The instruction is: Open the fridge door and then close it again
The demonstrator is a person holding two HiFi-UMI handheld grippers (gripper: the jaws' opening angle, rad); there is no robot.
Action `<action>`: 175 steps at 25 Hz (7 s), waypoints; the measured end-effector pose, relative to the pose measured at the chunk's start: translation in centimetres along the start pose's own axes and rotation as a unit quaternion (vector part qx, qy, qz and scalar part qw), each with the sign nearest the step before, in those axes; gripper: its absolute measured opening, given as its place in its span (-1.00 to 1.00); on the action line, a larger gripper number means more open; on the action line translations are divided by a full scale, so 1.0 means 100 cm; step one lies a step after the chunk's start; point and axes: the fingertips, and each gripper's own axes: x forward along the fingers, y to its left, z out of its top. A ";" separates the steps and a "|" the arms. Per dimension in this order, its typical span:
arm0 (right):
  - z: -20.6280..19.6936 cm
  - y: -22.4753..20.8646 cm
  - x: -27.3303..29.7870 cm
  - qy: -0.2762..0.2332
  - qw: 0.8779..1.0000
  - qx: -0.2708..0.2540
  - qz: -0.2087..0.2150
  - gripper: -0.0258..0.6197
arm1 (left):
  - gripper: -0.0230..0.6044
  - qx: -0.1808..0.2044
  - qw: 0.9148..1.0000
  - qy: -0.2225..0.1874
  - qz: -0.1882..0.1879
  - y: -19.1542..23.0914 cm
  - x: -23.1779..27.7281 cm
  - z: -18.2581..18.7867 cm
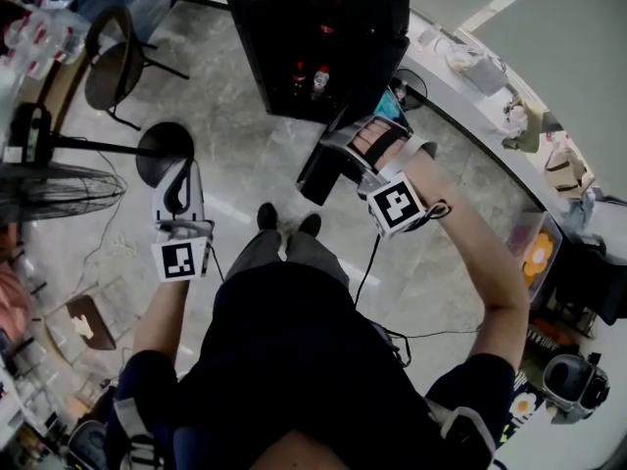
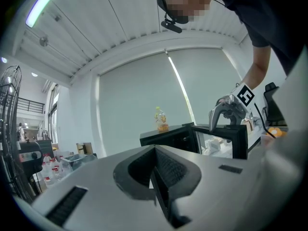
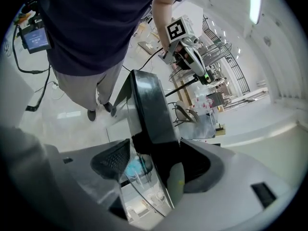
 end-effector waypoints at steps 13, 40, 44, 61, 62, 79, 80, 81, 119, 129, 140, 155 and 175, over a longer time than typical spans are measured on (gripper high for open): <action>0.004 -0.041 0.031 0.007 0.999 0.033 -0.030 0.13 | -0.85 0.003 1.000 0.000 0.009 0.021 -0.006 -0.003; -0.010 -0.136 0.103 0.054 0.988 0.132 -0.061 0.08 | -0.85 -0.010 0.999 0.011 0.042 0.085 -0.012 -0.028; -0.014 -0.151 0.114 0.062 0.985 0.147 -0.067 0.08 | -0.85 -0.013 0.999 0.004 0.032 0.082 -0.008 -0.028; -0.045 -0.199 0.147 0.090 0.969 0.207 -0.099 0.08 | -0.86 -0.037 0.999 0.008 0.007 0.074 0.008 -0.034; -0.047 -0.202 0.149 0.092 0.968 0.211 -0.101 0.08 | -0.86 -0.039 0.999 0.011 0.008 0.075 0.008 -0.035; -0.079 -0.239 0.171 0.121 0.951 0.258 -0.120 0.08 | -0.85 -0.035 0.999 0.007 0.009 0.088 0.014 -0.038; -0.082 -0.240 0.172 0.123 0.950 0.261 -0.121 0.08 | -0.86 -0.035 0.999 0.009 0.009 0.088 0.015 -0.039; -0.084 -0.242 0.173 0.125 0.949 0.264 -0.122 0.08 | -0.85 -0.037 0.999 0.011 0.009 0.089 0.015 -0.039; -0.122 -0.272 0.189 0.189 0.919 0.267 -0.220 0.05 | -0.85 -0.045 0.999 0.020 0.005 0.099 0.029 -0.052; -0.122 -0.271 0.185 0.175 0.924 0.257 -0.222 0.04 | -0.85 -0.040 0.999 0.014 0.002 0.094 0.035 -0.046; -0.108 -0.269 0.158 0.102 0.910 0.317 -0.248 -0.21 | -0.85 -0.038 0.999 0.023 -0.003 0.089 0.038 -0.045; -0.073 -0.259 0.107 -0.068 0.832 0.476 -0.277 -0.75 | -0.85 -0.040 0.999 0.014 -0.010 0.074 0.049 -0.037; -0.037 -0.230 0.006 -0.220 0.690 0.582 -0.369 -0.86 | -0.85 -0.031 0.999 -0.021 -0.023 0.051 0.059 -0.008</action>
